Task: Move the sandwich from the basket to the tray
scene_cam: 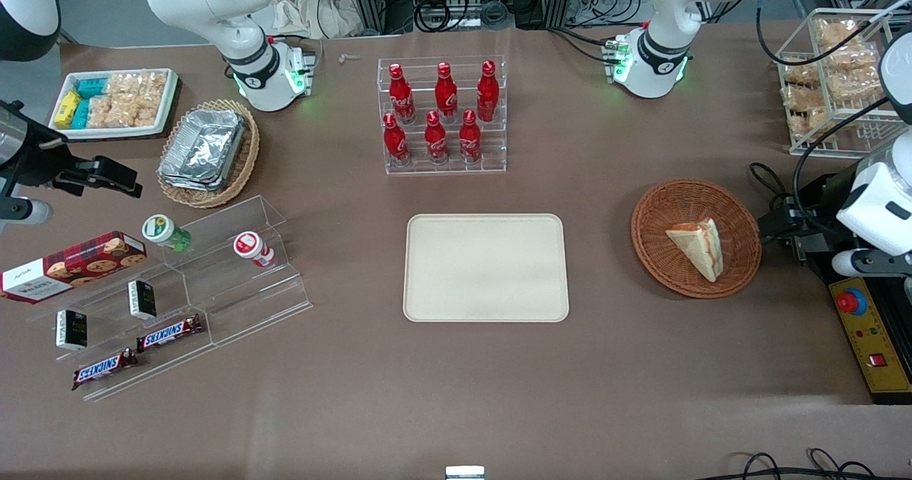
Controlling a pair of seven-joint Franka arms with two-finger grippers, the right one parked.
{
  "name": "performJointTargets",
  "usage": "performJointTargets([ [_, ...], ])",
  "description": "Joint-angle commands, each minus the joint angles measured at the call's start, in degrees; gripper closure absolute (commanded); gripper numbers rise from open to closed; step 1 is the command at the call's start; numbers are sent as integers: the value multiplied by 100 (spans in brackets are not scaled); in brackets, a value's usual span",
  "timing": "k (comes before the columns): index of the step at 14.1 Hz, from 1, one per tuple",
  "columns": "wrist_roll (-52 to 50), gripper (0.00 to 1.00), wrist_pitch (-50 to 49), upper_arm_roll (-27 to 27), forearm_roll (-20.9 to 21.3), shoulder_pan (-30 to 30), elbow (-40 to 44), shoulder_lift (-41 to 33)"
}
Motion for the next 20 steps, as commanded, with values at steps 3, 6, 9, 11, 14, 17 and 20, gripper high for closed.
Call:
performJointTargets([
  [3,22,0,-68,30,-43,-27,122,58],
  [6,40,0,-76,30,10,-36,95,23],
  [9,22,0,-94,38,-16,-19,60,14],
  [11,14,0,-94,38,-51,43,-62,-38],
  [14,-21,0,125,38,-51,43,-719,-424],
  [17,-57,0,572,47,-51,52,-1721,-977],
  [20,-83,0,863,47,-60,104,-2373,-1207],
])
